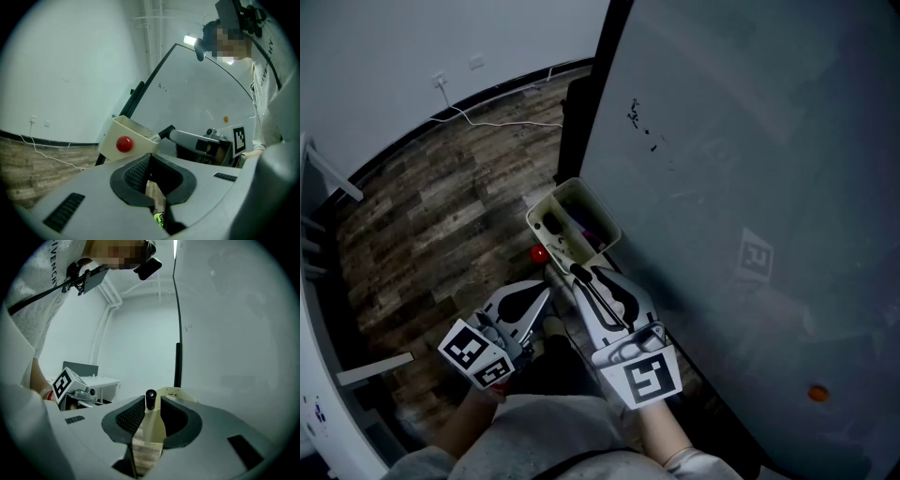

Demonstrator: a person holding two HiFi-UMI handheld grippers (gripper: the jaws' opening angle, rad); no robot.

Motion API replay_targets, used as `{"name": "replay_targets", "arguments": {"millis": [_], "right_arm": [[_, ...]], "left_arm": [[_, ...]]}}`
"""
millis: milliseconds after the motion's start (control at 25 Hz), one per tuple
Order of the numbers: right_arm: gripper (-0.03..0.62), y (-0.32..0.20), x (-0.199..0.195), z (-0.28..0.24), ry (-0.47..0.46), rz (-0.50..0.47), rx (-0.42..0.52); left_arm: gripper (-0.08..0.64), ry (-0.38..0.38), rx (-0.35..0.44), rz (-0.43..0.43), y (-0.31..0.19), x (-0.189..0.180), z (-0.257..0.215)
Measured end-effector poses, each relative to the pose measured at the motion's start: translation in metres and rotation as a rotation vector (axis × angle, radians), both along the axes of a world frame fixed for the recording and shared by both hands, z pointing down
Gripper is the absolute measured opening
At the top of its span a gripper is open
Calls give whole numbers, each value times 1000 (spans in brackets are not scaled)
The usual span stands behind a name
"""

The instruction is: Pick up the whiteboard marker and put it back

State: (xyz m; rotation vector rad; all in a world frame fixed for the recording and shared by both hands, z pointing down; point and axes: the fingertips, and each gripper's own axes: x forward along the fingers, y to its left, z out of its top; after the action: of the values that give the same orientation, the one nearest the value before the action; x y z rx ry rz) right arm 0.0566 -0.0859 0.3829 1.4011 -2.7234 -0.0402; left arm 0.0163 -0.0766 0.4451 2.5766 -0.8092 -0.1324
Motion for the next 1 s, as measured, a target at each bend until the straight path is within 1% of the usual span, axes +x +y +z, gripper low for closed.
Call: {"name": "replay_targets", "arguments": {"millis": [360,600,760,840,1000], "right_arm": [[100,11,0,-1,10,16,7],[99,23,1,5,19,24,-27],[98,28,-3,9,31,11,-41],[80,30,-7,11,43,1,-44],[37,36,-16,22,118,-17,-81]], "left_arm": [[14,4,11,8,5,0,-3],[15,13,28,22,8,5,-11],[15,16,39,24,9,5,-14],[14,15,43,20,10,5,-15],[15,1,60,1,12,-1,-19]]}}
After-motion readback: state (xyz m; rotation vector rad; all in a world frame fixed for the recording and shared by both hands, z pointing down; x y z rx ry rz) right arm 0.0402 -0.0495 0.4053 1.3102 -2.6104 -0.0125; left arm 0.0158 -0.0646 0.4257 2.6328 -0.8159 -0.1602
